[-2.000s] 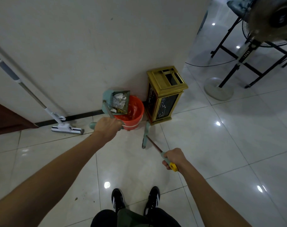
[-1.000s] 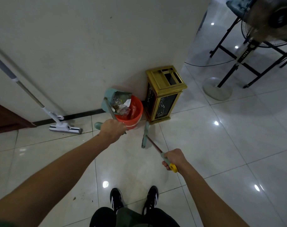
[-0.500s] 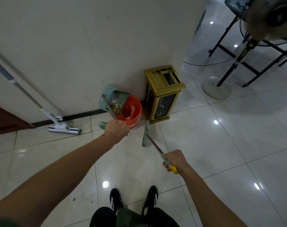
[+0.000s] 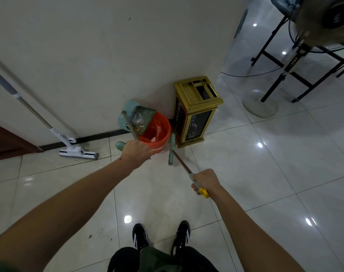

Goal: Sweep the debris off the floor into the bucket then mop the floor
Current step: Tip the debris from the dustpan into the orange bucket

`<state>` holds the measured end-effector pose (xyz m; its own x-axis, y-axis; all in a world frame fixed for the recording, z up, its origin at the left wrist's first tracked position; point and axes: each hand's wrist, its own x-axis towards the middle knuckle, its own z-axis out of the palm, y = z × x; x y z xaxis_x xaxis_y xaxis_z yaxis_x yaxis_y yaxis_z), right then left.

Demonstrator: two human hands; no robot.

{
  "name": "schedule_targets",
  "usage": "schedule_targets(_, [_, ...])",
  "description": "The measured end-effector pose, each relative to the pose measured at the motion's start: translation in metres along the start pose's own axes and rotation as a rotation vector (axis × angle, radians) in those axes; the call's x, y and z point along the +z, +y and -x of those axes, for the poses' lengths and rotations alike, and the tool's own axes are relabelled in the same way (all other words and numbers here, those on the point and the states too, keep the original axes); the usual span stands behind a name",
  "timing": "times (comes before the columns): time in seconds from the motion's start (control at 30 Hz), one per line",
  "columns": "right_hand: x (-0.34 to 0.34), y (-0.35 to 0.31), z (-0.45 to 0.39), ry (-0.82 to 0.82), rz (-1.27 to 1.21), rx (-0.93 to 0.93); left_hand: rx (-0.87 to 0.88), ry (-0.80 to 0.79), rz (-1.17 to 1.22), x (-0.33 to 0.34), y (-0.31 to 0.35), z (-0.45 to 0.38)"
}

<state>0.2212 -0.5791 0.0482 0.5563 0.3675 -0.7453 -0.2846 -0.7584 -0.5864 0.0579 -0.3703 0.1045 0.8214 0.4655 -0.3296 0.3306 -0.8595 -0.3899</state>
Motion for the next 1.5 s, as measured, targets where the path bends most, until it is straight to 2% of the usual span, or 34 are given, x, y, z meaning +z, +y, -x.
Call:
schedule_targets(0.13, [0.005, -0.005, -0.002, 0.018, 0.013, -0.007, -0.023, 0.012, 0.012, -0.005, -0.013, -0.002])
schedule_targets(0.3, [0.018, -0.011, -0.002, 0.026, 0.013, -0.014, 0.012, -0.029, -0.016, 0.007, 0.003, 0.010])
schedule_targets(0.63, [0.022, -0.014, -0.003, 0.030, -0.005, -0.018, 0.023, 0.047, -0.017, -0.013, -0.010, 0.003])
schedule_targets(0.83, [0.025, -0.006, -0.003, 0.035, -0.018, -0.013, 0.073, -0.045, -0.062, 0.010, 0.012, 0.011])
schedule_targets(1.07, [0.022, -0.005, -0.002, 0.037, -0.031, -0.019, 0.003, 0.064, 0.009, -0.003, -0.003, 0.002])
schedule_targets(1.3, [0.022, -0.003, -0.001, 0.040, -0.025, -0.019, 0.095, -0.052, -0.083, 0.011, 0.011, 0.011])
schedule_targets(1.5, [0.020, -0.004, 0.001, 0.014, -0.035, -0.030, 0.053, 0.070, -0.041, -0.009, -0.005, 0.007])
